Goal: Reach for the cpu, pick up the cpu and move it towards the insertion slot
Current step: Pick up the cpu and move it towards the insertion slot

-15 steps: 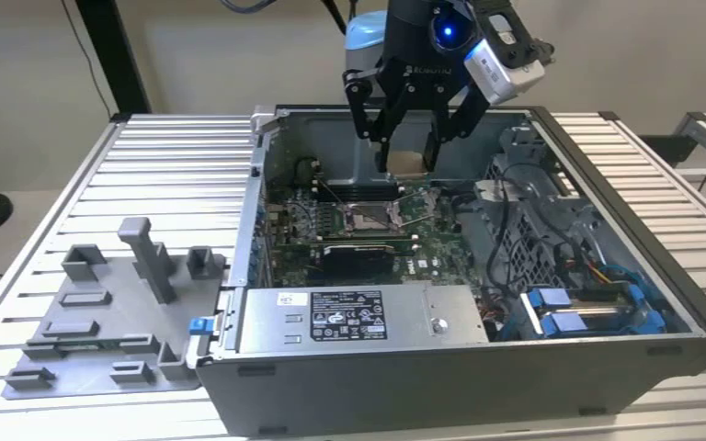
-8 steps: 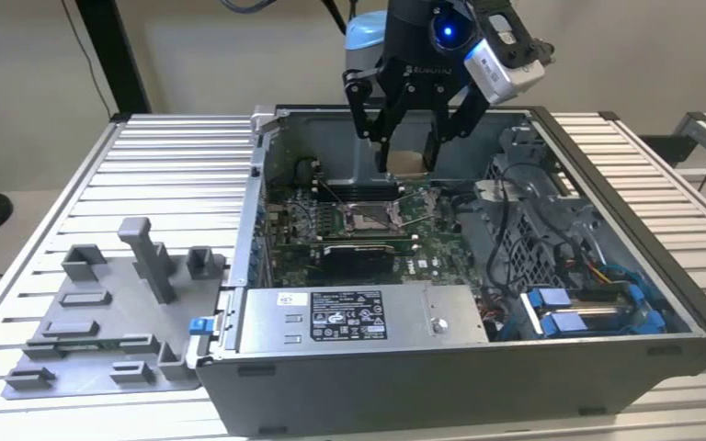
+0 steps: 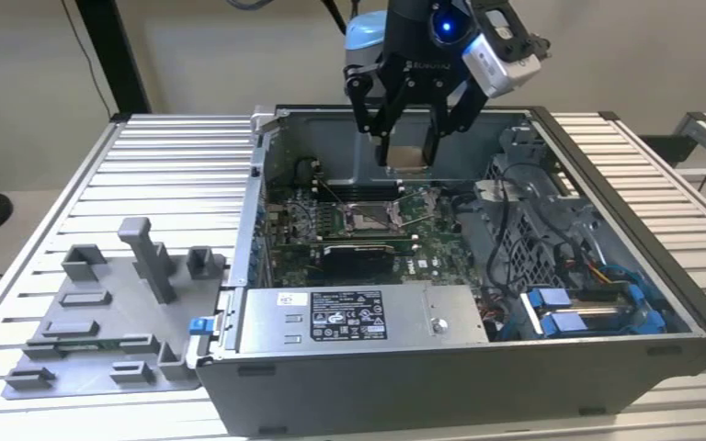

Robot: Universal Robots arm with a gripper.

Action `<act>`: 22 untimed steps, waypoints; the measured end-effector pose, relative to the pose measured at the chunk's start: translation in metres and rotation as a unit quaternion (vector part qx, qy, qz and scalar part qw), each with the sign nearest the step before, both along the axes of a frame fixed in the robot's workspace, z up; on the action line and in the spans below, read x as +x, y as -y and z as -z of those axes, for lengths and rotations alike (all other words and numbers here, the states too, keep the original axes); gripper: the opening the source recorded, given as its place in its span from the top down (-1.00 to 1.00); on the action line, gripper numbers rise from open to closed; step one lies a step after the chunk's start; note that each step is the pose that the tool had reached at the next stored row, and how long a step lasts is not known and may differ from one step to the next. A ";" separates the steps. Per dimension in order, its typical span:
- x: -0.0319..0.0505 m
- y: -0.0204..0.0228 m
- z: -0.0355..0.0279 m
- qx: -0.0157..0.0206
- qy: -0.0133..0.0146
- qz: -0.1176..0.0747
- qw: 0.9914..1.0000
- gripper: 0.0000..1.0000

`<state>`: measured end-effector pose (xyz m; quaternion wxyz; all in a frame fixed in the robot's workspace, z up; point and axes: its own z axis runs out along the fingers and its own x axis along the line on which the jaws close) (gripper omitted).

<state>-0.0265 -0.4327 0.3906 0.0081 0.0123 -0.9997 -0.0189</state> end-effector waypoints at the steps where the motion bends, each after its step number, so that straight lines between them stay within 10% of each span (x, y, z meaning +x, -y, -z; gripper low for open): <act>1: 0.0006 -0.0029 0.0002 0.000 0.000 0.000 1.000 1.00; 22: 0.0066 -0.0656 0.0068 0.000 0.000 0.000 1.000 1.00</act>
